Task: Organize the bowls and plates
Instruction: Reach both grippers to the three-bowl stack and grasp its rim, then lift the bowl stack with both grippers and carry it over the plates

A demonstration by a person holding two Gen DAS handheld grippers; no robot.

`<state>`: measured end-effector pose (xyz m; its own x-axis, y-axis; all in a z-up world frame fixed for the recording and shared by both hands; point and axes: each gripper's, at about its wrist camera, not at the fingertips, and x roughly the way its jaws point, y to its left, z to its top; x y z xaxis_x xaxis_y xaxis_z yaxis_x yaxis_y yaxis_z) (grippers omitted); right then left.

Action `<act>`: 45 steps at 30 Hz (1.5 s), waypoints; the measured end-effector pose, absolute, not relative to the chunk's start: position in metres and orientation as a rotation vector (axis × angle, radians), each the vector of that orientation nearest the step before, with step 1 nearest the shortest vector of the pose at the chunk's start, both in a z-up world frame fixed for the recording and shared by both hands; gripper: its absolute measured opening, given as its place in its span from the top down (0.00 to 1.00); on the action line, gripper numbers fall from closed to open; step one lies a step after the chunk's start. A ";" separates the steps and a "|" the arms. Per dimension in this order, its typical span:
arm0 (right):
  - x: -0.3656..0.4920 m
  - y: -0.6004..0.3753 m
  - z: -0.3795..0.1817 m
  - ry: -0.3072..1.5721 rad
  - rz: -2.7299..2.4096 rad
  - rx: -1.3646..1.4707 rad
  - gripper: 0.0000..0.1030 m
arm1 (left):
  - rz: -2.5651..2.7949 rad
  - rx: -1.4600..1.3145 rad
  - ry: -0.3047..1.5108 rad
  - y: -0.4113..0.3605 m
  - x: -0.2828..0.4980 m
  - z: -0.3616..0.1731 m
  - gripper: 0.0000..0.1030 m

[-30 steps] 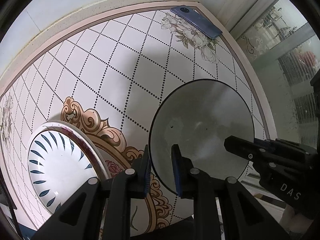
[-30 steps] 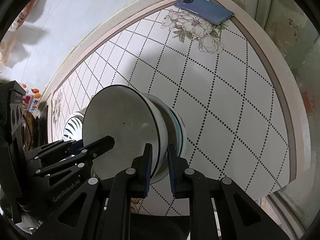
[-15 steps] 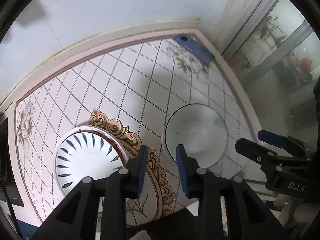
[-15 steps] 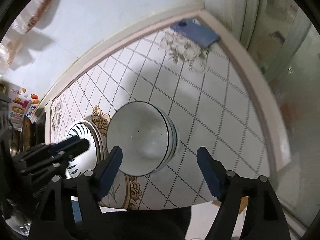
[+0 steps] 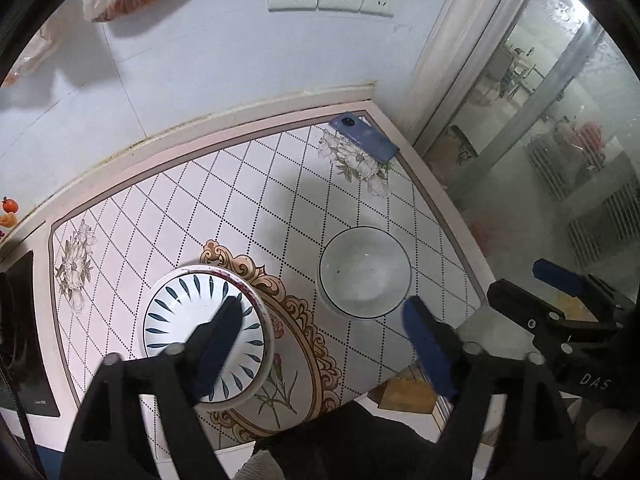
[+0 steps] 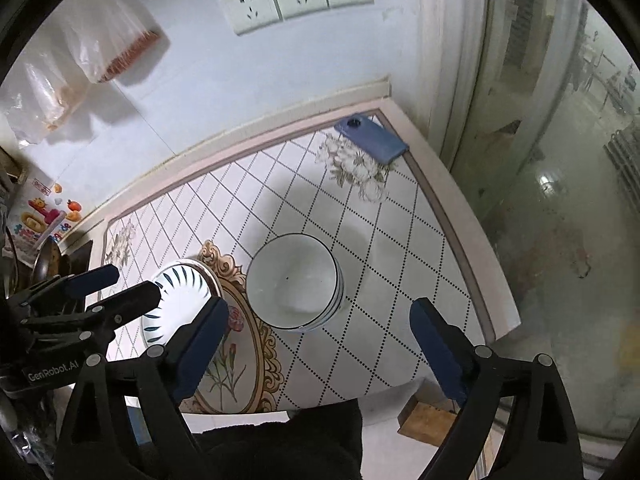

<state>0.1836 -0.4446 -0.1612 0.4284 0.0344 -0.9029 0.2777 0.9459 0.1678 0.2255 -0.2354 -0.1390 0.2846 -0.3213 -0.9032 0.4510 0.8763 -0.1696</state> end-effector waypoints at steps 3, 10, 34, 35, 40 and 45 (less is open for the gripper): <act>0.178 -0.441 -0.150 1.110 -0.154 0.305 0.08 | -0.516 0.119 1.156 -0.232 0.222 -0.130 0.13; 0.163 -0.437 -0.137 1.090 -0.149 0.322 0.06 | -0.530 0.099 1.135 -0.228 0.218 -0.117 0.12; 0.218 -0.495 -0.312 1.267 -0.016 0.683 0.06 | -0.534 -0.012 1.476 -0.272 0.311 -0.294 0.17; 0.224 -0.497 -0.325 1.275 -0.001 0.703 0.06 | -0.540 -0.019 1.498 -0.275 0.314 -0.303 0.18; 0.241 -0.501 -0.372 1.311 0.045 0.791 0.06 | -0.589 -0.026 1.563 -0.290 0.322 -0.331 0.20; 0.253 -0.501 -0.404 1.350 0.050 0.819 0.16 | -0.615 0.011 1.603 -0.301 0.321 -0.348 0.55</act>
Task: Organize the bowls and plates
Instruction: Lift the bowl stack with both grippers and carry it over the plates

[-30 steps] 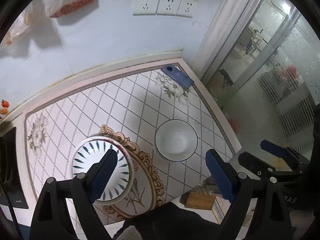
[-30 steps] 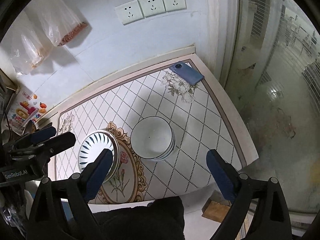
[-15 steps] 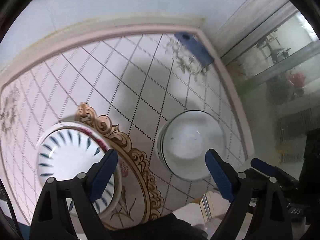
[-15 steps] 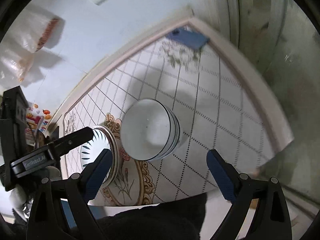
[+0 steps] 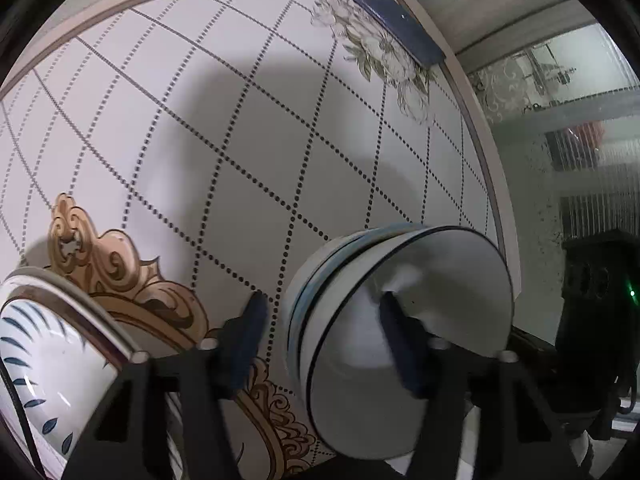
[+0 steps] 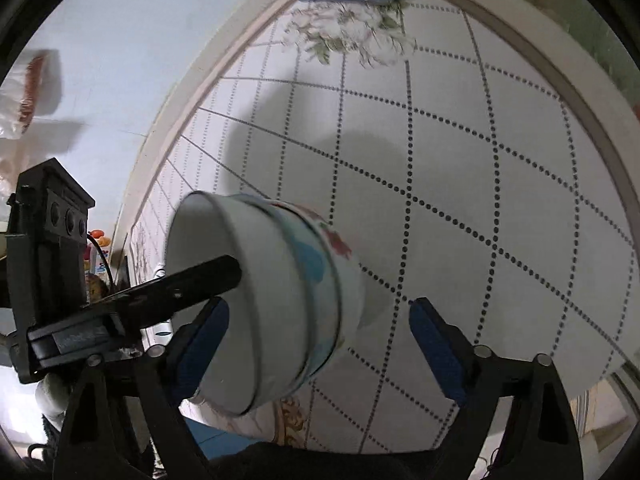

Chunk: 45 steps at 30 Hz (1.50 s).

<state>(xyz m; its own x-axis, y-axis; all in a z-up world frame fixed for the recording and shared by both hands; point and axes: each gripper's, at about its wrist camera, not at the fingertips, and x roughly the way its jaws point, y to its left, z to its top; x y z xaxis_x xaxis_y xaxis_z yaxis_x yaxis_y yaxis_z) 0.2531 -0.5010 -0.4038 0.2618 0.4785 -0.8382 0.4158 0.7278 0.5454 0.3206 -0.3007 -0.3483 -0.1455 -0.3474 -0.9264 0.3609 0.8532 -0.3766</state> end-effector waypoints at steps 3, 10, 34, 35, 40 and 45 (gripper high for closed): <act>0.258 -0.497 -0.418 1.378 0.077 0.842 0.29 | -0.621 -0.004 1.590 -0.299 0.319 -0.349 0.56; 0.265 -0.486 -0.428 1.383 0.087 0.842 0.39 | -0.605 -0.013 1.575 -0.296 0.319 -0.347 0.56; 0.298 -0.441 -0.405 1.406 0.168 0.771 0.39 | -0.472 -0.044 1.515 -0.254 0.330 -0.308 0.60; 0.301 -0.435 -0.401 1.407 0.179 0.765 0.39 | -0.461 -0.050 1.510 -0.247 0.331 -0.305 0.60; 0.319 -0.404 -0.387 1.418 0.256 0.734 0.39 | -0.390 -0.105 1.485 -0.208 0.336 -0.287 0.60; 0.342 -0.363 -0.375 1.438 0.352 0.674 0.39 | -0.301 -0.176 1.463 -0.162 0.339 -0.276 0.60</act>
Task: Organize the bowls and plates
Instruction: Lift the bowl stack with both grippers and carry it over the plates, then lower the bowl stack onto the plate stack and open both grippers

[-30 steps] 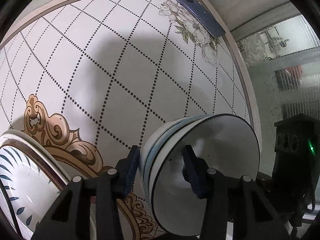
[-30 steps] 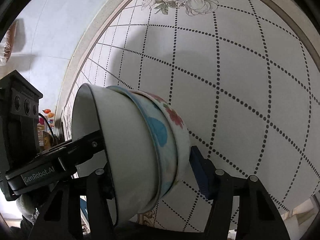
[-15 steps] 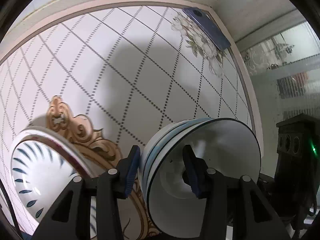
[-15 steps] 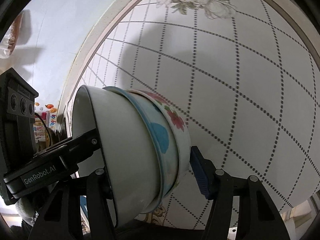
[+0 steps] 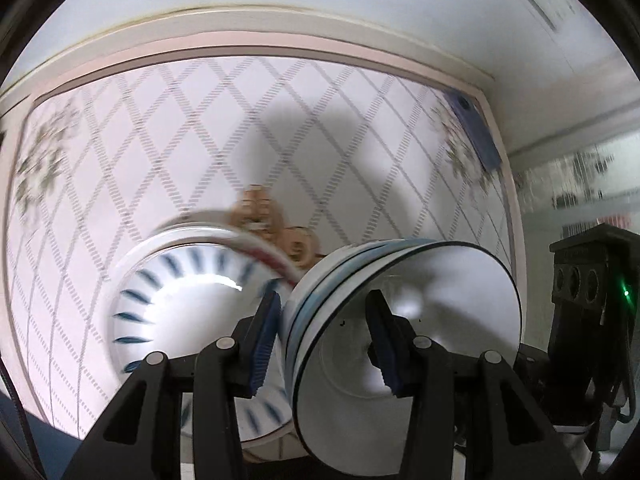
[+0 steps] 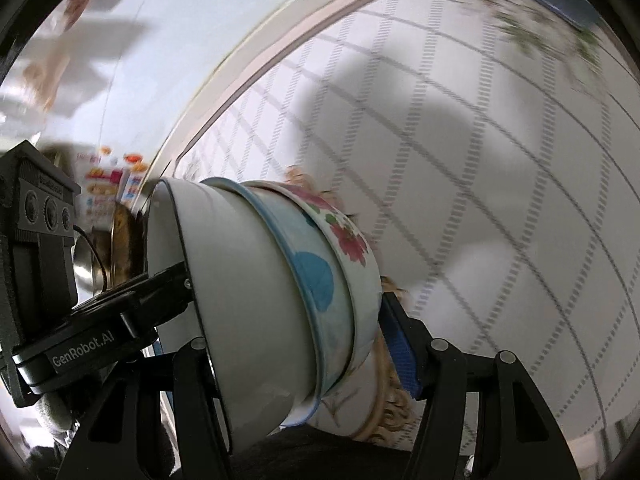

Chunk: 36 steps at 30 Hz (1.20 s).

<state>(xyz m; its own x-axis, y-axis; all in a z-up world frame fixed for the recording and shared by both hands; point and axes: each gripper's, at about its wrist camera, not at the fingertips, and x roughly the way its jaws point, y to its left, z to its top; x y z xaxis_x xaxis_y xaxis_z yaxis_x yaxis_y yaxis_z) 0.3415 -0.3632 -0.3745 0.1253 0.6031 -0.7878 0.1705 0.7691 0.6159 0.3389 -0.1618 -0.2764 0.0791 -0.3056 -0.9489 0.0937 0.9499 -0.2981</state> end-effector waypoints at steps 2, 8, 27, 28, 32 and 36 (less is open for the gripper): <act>0.349 -0.345 -0.372 1.448 0.391 0.649 0.39 | -0.264 -0.198 1.455 -0.146 0.339 -0.275 0.60; 0.360 -0.295 -0.372 1.492 0.506 0.583 0.39 | -0.155 -0.277 1.447 -0.093 0.333 -0.280 0.60; 0.374 -0.236 -0.412 1.593 0.584 0.481 0.39 | -0.059 -0.342 1.457 -0.057 0.338 -0.302 0.60; 0.374 -0.236 -0.413 1.595 0.582 0.480 0.39 | -0.060 -0.344 1.462 -0.058 0.339 -0.304 0.60; 0.374 -0.235 -0.418 1.603 0.560 0.483 0.39 | -0.067 -0.345 1.477 -0.058 0.337 -0.310 0.60; 0.372 -0.240 -0.418 1.589 0.548 0.493 0.39 | -0.077 -0.340 1.475 -0.059 0.336 -0.309 0.60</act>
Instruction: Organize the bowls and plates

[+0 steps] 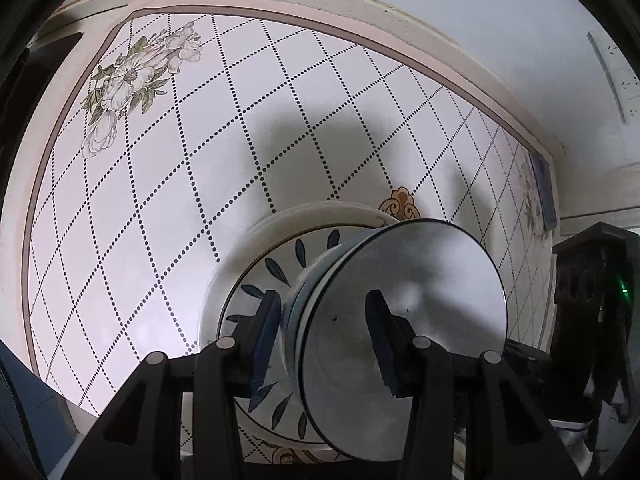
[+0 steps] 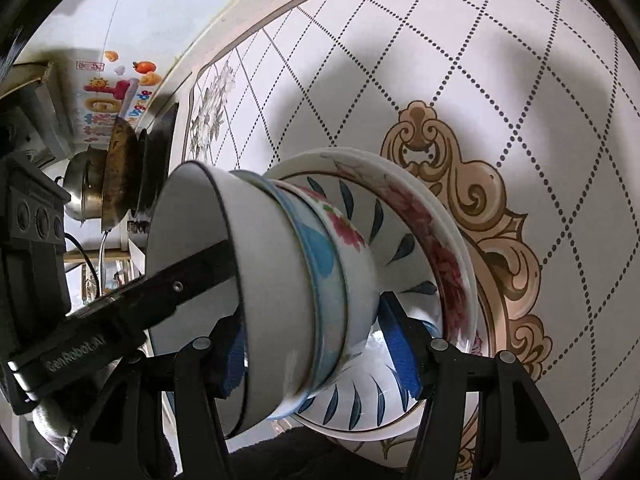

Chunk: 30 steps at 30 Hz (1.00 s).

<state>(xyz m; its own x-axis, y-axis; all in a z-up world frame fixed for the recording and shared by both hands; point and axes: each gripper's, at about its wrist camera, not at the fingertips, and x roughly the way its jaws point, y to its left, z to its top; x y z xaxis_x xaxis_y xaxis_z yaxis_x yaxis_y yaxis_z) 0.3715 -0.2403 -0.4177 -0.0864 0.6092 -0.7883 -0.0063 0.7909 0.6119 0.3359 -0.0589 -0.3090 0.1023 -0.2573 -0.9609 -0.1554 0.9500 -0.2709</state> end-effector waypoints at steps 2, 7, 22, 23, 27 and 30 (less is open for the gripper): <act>0.371 -0.241 -0.415 1.579 0.540 0.478 0.39 | -0.080 -0.340 1.468 -0.058 0.335 -0.306 0.60; 0.366 -0.249 -0.390 1.515 0.471 0.397 0.29 | -0.044 -0.233 1.415 -0.057 0.322 -0.283 0.60; 0.275 -0.250 -0.253 1.202 0.176 0.167 0.06 | -0.067 -0.051 1.174 -0.045 0.252 -0.201 0.14; 0.268 -0.250 -0.246 1.192 0.164 0.172 0.06 | -0.073 -0.052 1.160 -0.043 0.247 -0.195 0.14; 0.231 -0.253 -0.216 1.141 0.110 0.181 0.06 | -0.087 -0.032 1.098 -0.037 0.219 -0.165 0.13; 0.203 -0.254 -0.192 1.102 0.091 0.186 0.06 | -0.096 -0.022 1.043 -0.039 0.191 -0.136 0.13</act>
